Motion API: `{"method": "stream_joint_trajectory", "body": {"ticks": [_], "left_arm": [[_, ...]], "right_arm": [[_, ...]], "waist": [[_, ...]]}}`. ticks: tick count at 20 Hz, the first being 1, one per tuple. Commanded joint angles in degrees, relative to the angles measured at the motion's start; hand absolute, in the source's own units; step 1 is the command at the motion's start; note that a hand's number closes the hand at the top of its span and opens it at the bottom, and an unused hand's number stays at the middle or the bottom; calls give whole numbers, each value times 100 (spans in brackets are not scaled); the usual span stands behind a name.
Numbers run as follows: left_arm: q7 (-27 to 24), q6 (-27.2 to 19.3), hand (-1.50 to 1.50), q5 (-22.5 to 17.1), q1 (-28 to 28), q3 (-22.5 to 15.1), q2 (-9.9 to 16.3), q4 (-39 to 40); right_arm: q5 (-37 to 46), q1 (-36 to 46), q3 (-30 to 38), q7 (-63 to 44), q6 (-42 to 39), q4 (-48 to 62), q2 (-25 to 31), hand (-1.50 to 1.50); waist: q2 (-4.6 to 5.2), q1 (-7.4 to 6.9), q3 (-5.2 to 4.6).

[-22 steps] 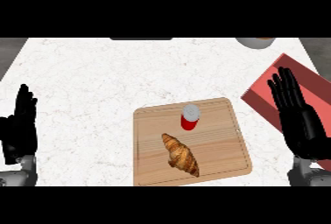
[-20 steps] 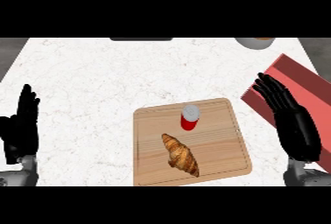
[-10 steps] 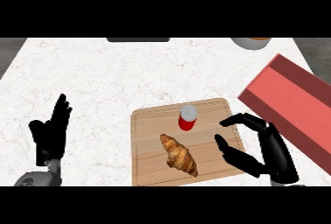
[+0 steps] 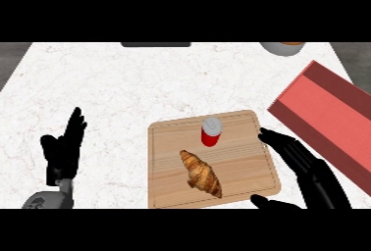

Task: Pick the croissant from the cutting board and place it in the cardboard box

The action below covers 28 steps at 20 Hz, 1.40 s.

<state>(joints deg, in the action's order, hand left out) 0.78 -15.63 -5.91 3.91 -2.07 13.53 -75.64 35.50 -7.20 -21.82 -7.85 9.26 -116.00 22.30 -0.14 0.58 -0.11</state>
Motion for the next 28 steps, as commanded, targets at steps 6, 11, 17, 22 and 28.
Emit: {"method": "stream_joint_trajectory", "body": {"ticks": [6,11,17,22,28], "left_arm": [[170,49,0,71,268,75,37,-7],[-61,30,0,178,149,51,-124,194],[-28,156,0,146,168,44,-241,284],[304,132,0,201,168,142,-136,-174],[42,104,0,348,123,129,-353,166]], "right_arm": [[315,802,-496,-2652,-2121,-1059,65,-150],[352,1741,-907,-3865,-3003,-756,-674,-150],[727,2140,-1449,-4880,-3658,-251,-1425,-150],[920,1908,-1541,-4984,-3744,-26,-1690,-150],[1165,1852,-1973,-5269,-3573,231,-2211,-150]], "waist": [[9,-85,4],[18,-108,5],[16,-84,5],[9,-71,11],[11,-64,10]]}}
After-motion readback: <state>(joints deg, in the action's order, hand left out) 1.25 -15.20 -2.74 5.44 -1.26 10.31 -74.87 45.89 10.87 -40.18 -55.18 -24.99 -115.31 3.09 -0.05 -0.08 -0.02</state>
